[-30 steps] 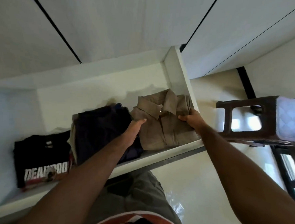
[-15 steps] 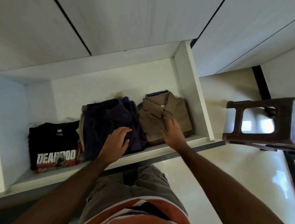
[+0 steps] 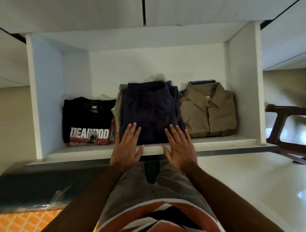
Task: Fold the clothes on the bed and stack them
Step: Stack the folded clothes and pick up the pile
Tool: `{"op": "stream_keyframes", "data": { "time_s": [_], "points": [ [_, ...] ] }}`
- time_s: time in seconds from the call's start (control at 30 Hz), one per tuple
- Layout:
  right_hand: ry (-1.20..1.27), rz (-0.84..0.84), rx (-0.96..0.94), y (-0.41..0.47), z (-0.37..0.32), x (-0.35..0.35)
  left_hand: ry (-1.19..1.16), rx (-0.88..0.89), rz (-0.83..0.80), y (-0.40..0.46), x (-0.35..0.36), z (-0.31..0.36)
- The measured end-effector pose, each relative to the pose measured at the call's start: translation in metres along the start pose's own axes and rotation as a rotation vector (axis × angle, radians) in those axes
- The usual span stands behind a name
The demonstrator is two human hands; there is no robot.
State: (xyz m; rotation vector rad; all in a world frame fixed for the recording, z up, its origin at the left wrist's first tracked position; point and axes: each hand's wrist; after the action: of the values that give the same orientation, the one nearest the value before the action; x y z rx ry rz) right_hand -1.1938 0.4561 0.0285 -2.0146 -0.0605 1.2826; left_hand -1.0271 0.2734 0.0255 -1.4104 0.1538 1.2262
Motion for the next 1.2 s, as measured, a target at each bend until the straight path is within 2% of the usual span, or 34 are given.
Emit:
{"op": "stream_keyframes", "data": {
  "time_s": [0.43, 1.2],
  "points": [
    [-0.064, -0.026, 0.007, 0.012, 0.001, -0.004, -0.032, 0.07, 0.021, 0.005, -0.009, -0.003],
    [-0.133, 0.336, -0.051, 0.111, 0.017, -0.09, 0.189, 0.063, 0.418, 0.089, -0.103, -0.026]
  ]
}}
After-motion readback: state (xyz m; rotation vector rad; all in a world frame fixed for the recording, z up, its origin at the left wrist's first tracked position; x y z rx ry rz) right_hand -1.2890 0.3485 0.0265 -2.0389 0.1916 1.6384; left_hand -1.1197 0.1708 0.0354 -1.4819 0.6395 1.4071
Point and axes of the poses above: each hand's wrist, its own y-axis towards the middle knuckle, its own x-axis out of the palm, z = x × y, and after that the axes turned 12 degrees about -z, right-handed
